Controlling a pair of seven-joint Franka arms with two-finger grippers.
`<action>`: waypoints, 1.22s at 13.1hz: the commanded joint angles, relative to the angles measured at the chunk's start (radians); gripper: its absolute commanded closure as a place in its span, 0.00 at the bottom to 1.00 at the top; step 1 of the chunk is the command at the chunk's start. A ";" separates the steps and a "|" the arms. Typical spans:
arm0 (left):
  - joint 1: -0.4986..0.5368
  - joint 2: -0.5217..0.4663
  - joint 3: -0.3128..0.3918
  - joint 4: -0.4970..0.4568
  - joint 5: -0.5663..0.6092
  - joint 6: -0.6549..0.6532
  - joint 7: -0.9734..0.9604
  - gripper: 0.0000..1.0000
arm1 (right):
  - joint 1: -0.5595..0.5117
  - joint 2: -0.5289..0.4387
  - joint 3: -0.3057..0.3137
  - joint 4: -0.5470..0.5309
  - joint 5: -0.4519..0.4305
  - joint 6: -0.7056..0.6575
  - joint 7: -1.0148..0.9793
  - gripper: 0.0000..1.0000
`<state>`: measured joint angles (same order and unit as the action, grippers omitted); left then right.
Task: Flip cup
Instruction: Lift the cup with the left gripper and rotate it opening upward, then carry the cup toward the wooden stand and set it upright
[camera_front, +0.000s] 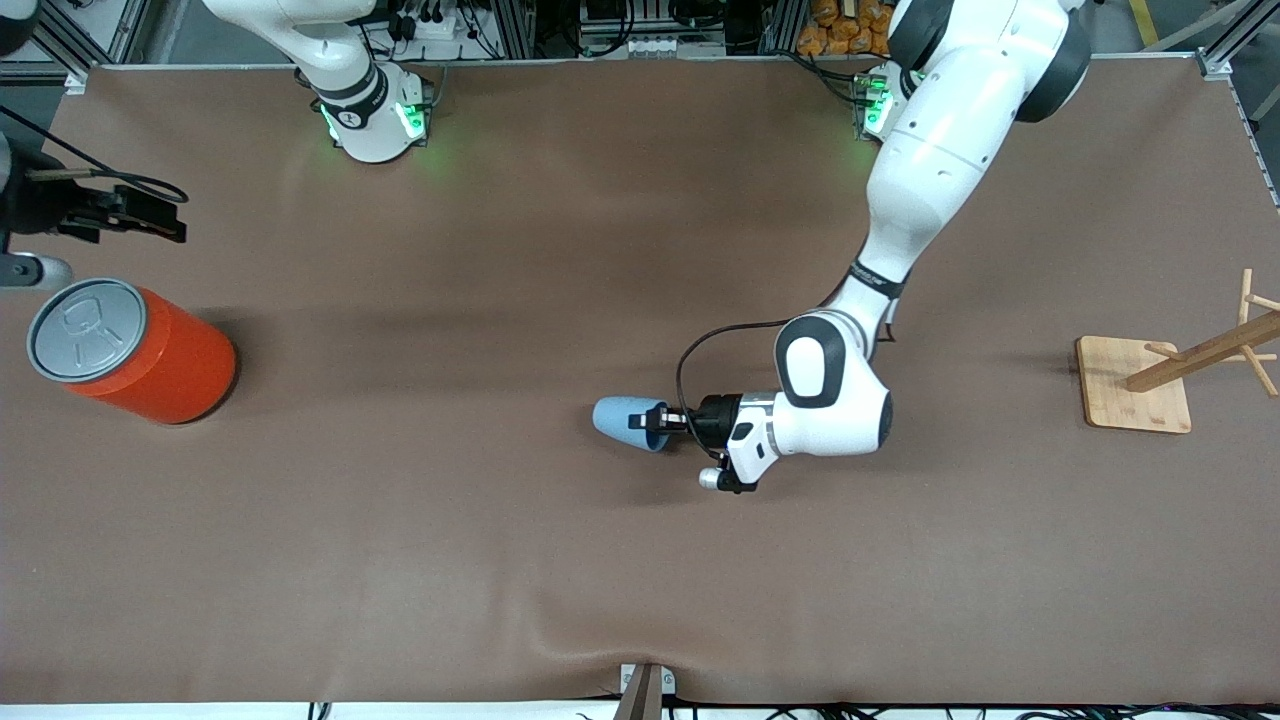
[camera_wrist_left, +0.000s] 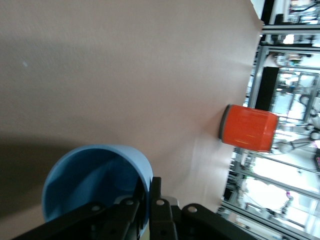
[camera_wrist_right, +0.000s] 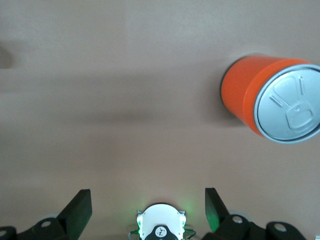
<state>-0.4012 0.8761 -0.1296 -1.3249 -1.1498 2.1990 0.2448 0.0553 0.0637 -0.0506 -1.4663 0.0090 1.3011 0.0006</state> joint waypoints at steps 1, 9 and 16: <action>0.034 -0.104 0.005 -0.030 0.115 -0.037 -0.061 1.00 | -0.009 -0.024 -0.008 -0.043 -0.015 0.015 0.001 0.00; 0.215 -0.397 0.012 -0.226 0.907 -0.277 -0.199 1.00 | -0.060 -0.071 -0.005 -0.134 -0.001 0.119 0.002 0.00; 0.341 -0.623 0.008 -0.663 1.151 -0.004 -0.194 1.00 | -0.127 -0.078 -0.012 -0.108 0.000 0.106 -0.085 0.00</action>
<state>-0.1062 0.3208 -0.1132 -1.8362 -0.0335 2.0864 0.0533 -0.0068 0.0101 -0.0636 -1.5730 0.0035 1.4164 -0.0312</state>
